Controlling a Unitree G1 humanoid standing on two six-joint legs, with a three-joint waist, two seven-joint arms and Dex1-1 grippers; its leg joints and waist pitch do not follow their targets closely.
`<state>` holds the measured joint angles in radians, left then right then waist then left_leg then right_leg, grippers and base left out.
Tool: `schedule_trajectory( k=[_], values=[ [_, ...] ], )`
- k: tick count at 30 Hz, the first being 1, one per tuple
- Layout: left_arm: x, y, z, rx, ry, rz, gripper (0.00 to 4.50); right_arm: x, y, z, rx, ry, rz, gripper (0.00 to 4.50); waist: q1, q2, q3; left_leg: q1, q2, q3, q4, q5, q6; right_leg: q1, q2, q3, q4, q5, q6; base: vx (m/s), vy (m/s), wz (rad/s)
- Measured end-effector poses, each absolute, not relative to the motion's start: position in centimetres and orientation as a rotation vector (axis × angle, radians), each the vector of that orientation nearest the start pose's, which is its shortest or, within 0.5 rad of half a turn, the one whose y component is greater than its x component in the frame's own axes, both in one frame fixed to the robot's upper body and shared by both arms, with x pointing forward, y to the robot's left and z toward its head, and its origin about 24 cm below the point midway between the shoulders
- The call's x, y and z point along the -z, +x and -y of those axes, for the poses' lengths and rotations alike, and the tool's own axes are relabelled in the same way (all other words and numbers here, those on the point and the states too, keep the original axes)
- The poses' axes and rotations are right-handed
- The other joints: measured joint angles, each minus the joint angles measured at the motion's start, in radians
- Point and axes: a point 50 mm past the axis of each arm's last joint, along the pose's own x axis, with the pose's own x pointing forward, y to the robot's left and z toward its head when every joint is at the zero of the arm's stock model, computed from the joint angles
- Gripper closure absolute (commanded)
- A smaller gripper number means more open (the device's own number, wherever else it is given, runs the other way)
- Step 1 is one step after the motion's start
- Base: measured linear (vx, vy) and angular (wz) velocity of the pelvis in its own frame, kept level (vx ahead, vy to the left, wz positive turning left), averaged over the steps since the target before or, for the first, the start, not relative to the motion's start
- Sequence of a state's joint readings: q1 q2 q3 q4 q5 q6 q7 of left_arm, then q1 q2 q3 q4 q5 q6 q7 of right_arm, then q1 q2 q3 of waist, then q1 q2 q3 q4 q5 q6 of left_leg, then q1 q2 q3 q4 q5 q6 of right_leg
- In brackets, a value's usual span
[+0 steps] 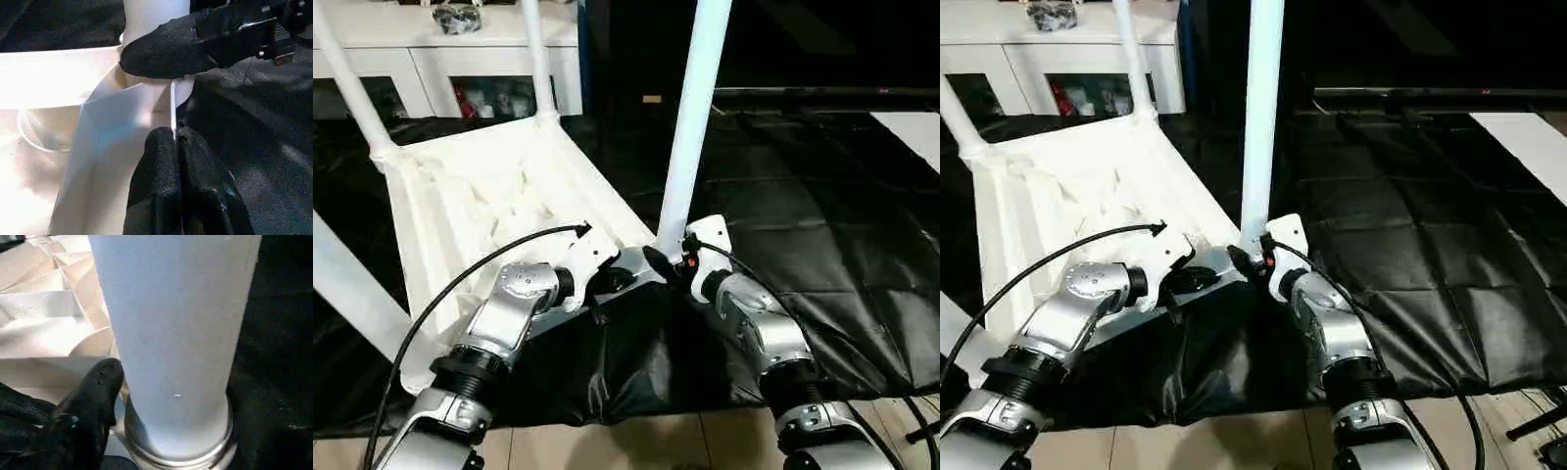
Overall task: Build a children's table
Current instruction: Rotate leg to tighten
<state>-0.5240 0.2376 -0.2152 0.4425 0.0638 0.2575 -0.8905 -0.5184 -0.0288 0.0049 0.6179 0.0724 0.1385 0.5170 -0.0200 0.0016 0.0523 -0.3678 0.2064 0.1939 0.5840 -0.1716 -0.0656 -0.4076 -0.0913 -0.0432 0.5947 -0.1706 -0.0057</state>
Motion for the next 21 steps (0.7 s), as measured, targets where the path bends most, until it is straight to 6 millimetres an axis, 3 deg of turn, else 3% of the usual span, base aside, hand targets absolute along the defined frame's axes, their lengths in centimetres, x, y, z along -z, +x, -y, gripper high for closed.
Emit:
schedule_trajectory(
  k=[6, 14, 19, 21],
  values=[
    [-5.3, 31.5, -10.9, 1.133, 0.330, -0.360, 4.50, -3.9, 32.6, 11.0, -0.793, -0.007, -0.263, 0.71, 0.011, 0.002, 0.001, -0.001, 0.000, 0.001, -0.006, -0.001, -0.002, -0.001, 0.000, -0.001, 0.000, 0.000, 0.000, 0.000, 0.000, 0.00],
    [-5.5, 30.6, -11.8, 1.317, 0.332, -0.386, 4.50, -4.5, 31.1, 13.1, -1.124, -0.130, -0.328, 0.71, 0.059, 0.011, 0.003, -0.001, 0.001, 0.003, -0.006, -0.001, -0.002, 0.000, -0.001, -0.002, 0.000, -0.001, 0.001, 0.000, 0.000, 0.00],
    [-5.5, 30.3, -12.2, 1.381, 0.340, -0.407, 4.50, -4.7, 30.5, 13.6, -1.243, -0.146, -0.371, 0.71, 0.062, 0.013, 0.003, -0.001, 0.001, 0.005, -0.004, -0.001, -0.002, 0.002, -0.001, 0.002, 0.000, 0.000, 0.000, 0.000, 0.000, 0.00],
    [-5.5, 30.2, -12.3, 1.404, 0.336, -0.416, 4.50, -4.8, 30.2, 13.8, -1.281, -0.152, -0.386, 1.03, 0.062, 0.013, 0.003, -0.001, 0.001, 0.005, -0.004, -0.001, -0.002, 0.002, -0.001, 0.002, 0.001, 0.000, 0.000, 0.000, 0.000, 0.00]
  ],
)
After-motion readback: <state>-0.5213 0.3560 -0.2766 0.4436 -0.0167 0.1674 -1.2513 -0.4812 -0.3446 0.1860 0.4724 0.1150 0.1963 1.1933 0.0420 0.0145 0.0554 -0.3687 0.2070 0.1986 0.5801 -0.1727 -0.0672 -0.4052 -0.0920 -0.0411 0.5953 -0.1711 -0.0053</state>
